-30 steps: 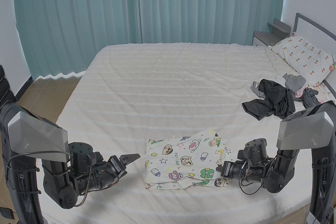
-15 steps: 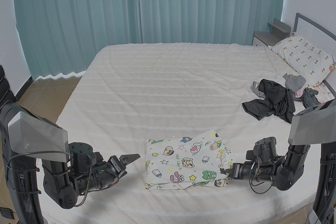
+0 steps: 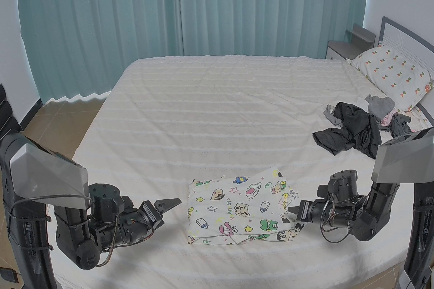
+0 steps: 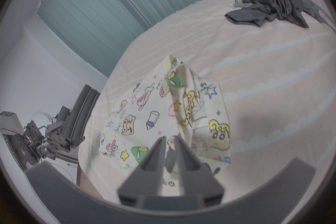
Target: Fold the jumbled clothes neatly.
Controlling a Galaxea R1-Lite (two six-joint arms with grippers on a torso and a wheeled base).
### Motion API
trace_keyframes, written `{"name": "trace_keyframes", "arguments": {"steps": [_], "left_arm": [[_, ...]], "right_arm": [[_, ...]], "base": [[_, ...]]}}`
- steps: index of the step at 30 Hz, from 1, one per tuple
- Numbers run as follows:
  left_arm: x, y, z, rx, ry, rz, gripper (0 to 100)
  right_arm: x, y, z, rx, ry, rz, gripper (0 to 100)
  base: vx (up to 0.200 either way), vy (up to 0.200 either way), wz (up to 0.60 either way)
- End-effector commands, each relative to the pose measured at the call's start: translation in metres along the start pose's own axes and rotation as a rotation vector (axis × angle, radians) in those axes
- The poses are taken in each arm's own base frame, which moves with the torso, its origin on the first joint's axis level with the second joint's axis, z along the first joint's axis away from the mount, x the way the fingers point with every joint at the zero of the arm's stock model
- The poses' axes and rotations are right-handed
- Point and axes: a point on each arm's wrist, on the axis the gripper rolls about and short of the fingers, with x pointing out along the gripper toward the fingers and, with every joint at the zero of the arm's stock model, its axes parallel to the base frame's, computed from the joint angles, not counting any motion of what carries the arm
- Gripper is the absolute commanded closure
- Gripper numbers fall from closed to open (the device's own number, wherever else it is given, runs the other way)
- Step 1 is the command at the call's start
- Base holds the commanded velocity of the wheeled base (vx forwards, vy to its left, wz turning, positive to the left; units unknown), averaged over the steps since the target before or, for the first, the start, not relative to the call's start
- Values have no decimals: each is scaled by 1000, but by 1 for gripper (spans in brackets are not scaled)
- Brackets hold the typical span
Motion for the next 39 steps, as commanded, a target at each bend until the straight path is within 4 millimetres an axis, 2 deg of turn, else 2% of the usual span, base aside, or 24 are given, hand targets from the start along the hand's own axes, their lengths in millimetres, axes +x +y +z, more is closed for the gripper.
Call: {"name": "trace_keyframes", "arguments": {"steps": [1,5,7,8,13,28,29,39], "left_arm": [[0,-1,1,4,-7,-14,0],[0,-1,1,4,-7,-14,0],[0,-1,1,4,-7,-14,0],[0,-1,1,4,-7,-14,0],[1,-2,1,5,-10,-16,0],[2,-1,1,4,-8,-13,0],[2,-1,1,6,-9,-14,0],[2,0,1,3,-8,-12,0]], "right_arm": [[13,-5,-3,-1,19,13,0],[31,-7,2,-4,-13,39,0],[32,-7,3,-3,-15,39,0],[39,-9,7,-2,-39,45,0],[54,-7,16,-10,-69,67,0],[67,3,12,-29,-36,103,0],[68,3,12,-28,-32,102,100],[68,0,13,-10,2,73,100]], "base": [[0,0,0],[0,0,0],[0,0,0],[0,0,0],[0,0,0],[0,0,0],[0,0,0],[0,0,0]]}}
